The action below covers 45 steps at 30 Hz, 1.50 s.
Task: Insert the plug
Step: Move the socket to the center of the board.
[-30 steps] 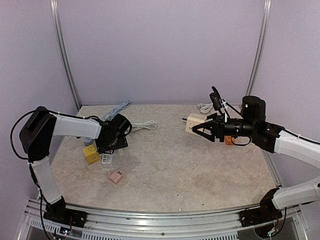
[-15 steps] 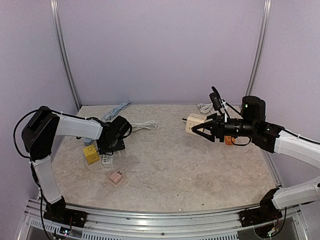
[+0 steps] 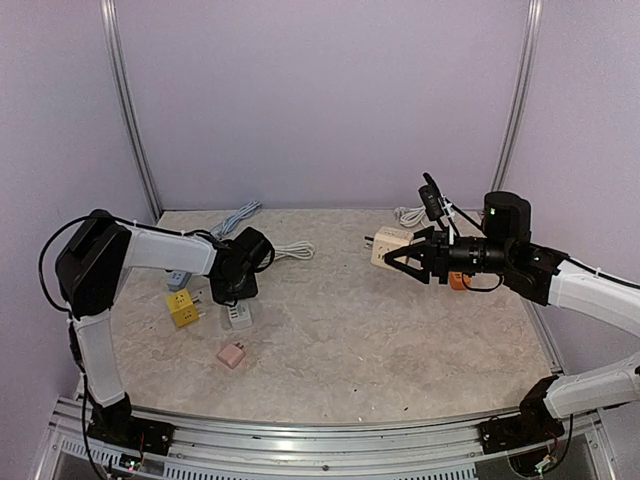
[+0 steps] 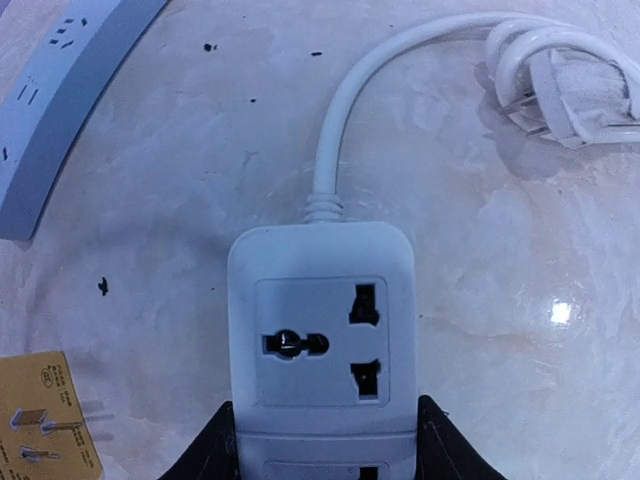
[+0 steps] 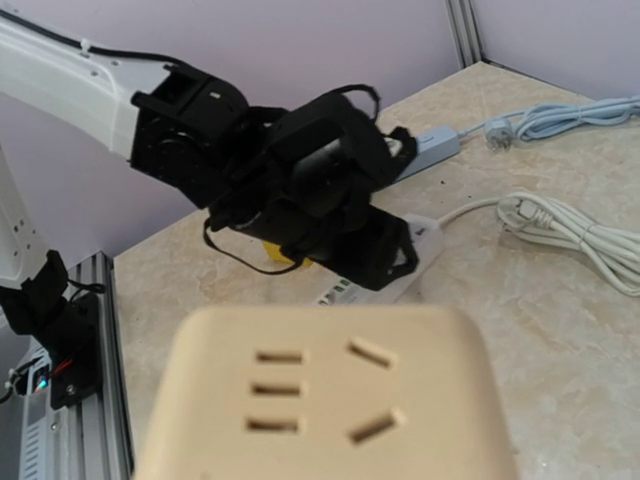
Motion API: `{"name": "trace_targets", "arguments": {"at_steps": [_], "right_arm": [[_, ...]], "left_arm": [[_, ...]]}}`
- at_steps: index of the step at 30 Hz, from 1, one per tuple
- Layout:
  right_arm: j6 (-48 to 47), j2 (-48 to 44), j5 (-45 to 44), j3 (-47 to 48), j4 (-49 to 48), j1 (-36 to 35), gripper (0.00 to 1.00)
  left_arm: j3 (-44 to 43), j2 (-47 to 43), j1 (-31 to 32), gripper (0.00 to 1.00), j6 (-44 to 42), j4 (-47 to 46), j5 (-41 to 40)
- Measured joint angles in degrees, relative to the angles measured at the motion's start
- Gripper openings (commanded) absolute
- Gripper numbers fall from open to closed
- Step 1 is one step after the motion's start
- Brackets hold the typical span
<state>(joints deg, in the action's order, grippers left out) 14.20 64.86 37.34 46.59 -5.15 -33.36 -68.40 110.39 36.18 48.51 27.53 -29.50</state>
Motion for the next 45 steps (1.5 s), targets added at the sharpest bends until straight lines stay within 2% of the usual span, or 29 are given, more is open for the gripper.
{"name": "trace_targets", "arguments": {"at_steps": [7, 11, 17, 19, 23, 28, 35, 39, 42, 45], "right_arm": [[-1.0, 0.0, -0.8, 1.5, 2.1, 0.0, 0.00], [-1.7, -0.7, -1.7, 2.6, 3.5, 0.0, 0.00], [-2.6, -2.6, -3.0, 3.8, 5.7, 0.0, 0.00], [-2.8, -3.3, -3.6, 4.2, 6.7, 0.0, 0.00], [-2.9, -5.7, -4.7, 4.2, 8.7, 0.0, 0.00], [-3.0, -7.1, -5.7, 4.2, 8.7, 0.0, 0.00], [-2.6, -1.3, -13.5, 8.0, 11.8, 0.0, 0.00], [-2.7, 6.0, -21.2, 13.1, 15.5, 0.6, 0.00], [-2.8, 12.9, -25.9, 17.0, 17.7, 1.6, 0.00], [-2.9, 20.4, -29.2, 20.3, 19.3, 2.6, 0.00]], "left_arm": [[-11.5, 7.5, 0.8, 0.28, -3.9, -0.2, 4.1], [-23.1, 14.9, 1.8, 0.27, -6.5, -0.2, 7.6], [-46.8, 29.3, 5.7, 0.25, -10.3, 0.8, 15.9], [-50.5, 31.6, 7.7, 0.25, -11.7, 0.8, 17.9], [-47.6, 30.2, 10.7, 0.25, -13.4, -0.7, 20.1], [-36.9, 23.5, 11.9, 0.25, -14.0, -2.9, 21.7], [-36.0, 23.0, 12.7, 0.35, -13.6, -2.7, 20.4], [-35.4, 22.9, 13.0, 0.46, -12.8, -3.3, 19.8], [-33.6, 22.2, 13.0, 0.61, -12.5, -5.3, 19.7], [-31.9, 21.5, 13.0, 0.70, -12.3, -6.6, 20.0]]}}
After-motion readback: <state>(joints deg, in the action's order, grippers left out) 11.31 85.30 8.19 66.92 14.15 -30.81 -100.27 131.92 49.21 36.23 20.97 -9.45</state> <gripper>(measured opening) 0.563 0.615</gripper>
